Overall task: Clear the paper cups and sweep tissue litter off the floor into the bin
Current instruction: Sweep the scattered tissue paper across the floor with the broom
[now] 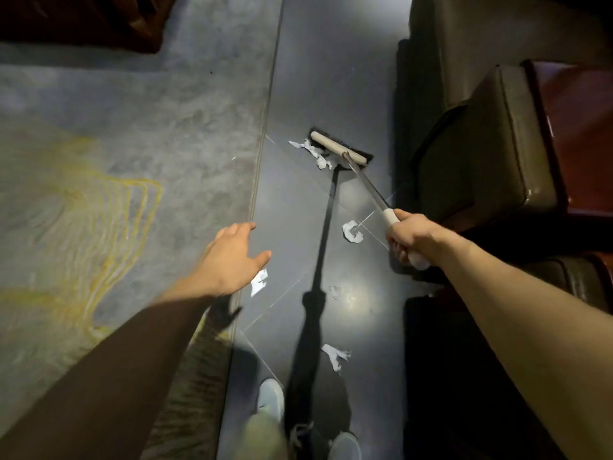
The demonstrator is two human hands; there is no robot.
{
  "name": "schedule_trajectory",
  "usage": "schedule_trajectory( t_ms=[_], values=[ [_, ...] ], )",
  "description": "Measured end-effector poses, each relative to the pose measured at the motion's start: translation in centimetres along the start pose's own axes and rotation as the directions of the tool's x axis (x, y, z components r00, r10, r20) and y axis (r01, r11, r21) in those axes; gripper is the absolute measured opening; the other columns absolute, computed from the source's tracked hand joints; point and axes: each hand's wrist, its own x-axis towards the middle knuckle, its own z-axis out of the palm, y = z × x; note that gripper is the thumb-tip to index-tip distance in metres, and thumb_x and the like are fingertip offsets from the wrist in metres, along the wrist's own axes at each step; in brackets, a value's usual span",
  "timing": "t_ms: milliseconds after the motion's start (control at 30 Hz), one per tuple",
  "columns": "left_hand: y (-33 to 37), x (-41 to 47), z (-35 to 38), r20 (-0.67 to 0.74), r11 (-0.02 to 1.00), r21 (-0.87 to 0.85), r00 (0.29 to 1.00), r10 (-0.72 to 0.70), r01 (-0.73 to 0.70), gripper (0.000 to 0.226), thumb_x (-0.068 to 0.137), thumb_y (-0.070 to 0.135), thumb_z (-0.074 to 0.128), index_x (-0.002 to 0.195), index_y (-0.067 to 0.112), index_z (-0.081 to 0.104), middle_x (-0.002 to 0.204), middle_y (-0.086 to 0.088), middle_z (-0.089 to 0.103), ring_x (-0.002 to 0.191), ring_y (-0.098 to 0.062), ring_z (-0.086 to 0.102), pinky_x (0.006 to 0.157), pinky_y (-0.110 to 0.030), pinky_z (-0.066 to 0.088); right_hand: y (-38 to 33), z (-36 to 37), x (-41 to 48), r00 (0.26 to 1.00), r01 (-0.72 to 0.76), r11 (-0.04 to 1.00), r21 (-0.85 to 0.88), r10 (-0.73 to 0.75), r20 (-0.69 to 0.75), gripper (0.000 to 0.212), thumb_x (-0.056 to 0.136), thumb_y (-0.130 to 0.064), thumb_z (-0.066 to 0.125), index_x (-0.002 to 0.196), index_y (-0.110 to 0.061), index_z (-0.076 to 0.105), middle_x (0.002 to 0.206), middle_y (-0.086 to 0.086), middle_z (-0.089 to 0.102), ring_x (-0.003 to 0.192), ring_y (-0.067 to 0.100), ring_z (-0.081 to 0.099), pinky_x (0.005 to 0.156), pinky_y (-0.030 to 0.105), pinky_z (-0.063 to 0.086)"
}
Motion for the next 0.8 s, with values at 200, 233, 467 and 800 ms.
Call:
schedule_trajectory(
  t_ms=[200,233,467,800],
  values=[
    [-0.3,-4.7,2.9,0.057,0.998,0.018,0.997,-0.055,0.054,0.064,0.092,0.036,0.055,0.144,0.008,0.031,0.148,-0.012,0.036,0.138,-0.027,0.028,0.111,-0.033,0.024,1.7,-0.8,-1.3,0.997,-0.061,0.995,-0.073,0.064,0.043,0.062,0.095,0.006,0.031,0.146,-0.029,0.032,0.070,0.009,0.041,0.050,0.013,0.033,0.031,0.011,0.028],
    [-0.2,-5.0,3.1,0.053,0.998,0.019,0.997,-0.053,0.052,0.064,0.092,0.037,0.054,0.144,0.009,0.031,0.148,-0.012,0.036,0.138,-0.027,0.028,0.111,-0.033,0.025,1.9,-1.1,-1.6,0.996,-0.074,0.995,-0.064,0.077,0.044,0.063,0.095,0.006,0.031,0.146,-0.032,0.031,0.069,0.008,0.040,0.050,0.012,0.032,0.032,0.010,0.028],
    [-1.2,-7.5,3.5,0.010,0.999,0.024,0.999,-0.036,0.035,0.065,0.092,0.039,0.054,0.144,0.009,0.031,0.147,-0.011,0.037,0.138,-0.026,0.028,0.112,-0.034,0.024,4.1,-0.8,-3.2,0.996,-0.060,0.994,-0.095,0.065,0.058,0.055,0.095,0.007,0.033,0.142,-0.022,0.037,0.069,0.008,0.038,0.051,0.012,0.030,0.031,0.010,0.029],
    [-5.3,-13.7,5.3,0.002,0.999,0.027,1.000,-0.023,0.023,0.063,0.091,0.039,0.054,0.143,0.010,0.032,0.146,-0.011,0.038,0.136,-0.027,0.030,0.110,-0.033,0.025,9.6,3.5,-8.8,0.989,-0.138,0.981,-0.140,0.144,0.030,0.055,0.098,0.000,0.036,0.143,-0.032,0.032,0.080,0.011,0.042,0.054,0.011,0.034,0.034,0.010,0.031]
  ],
)
